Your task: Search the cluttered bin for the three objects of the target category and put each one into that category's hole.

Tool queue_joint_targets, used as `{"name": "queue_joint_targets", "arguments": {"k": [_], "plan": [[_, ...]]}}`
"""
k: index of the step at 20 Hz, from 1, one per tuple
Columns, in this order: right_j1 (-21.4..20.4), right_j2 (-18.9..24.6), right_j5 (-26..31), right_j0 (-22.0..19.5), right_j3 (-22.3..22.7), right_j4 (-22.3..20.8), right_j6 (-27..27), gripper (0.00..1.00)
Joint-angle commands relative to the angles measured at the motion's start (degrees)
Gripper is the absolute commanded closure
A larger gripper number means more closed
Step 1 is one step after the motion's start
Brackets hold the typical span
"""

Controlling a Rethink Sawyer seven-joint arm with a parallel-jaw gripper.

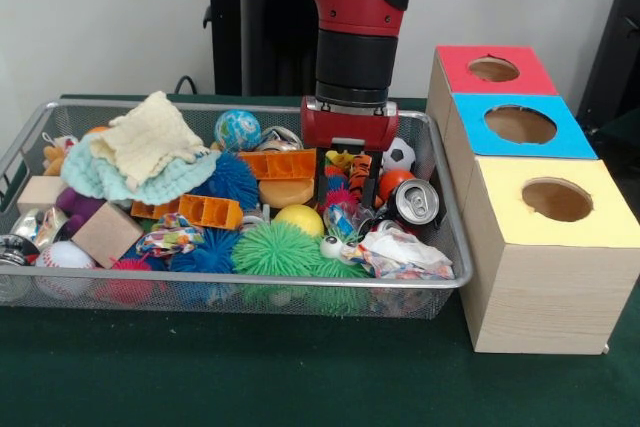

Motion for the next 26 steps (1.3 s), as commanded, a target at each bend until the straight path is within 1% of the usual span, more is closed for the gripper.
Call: {"name": "queue_joint_targets", "arguments": {"k": [1, 6, 26], "plan": [[3.51, 2.66, -1.16, -0.3, -6.31, -1.35, 7.14, 0.0], [4.76, 2.48, -1.67, -0.34, -7.35, -1.39, 7.0, 0.0], [5.53, 2.62, -1.97, -0.65, -7.94, -2.0, 7.21, 0.0]]}}
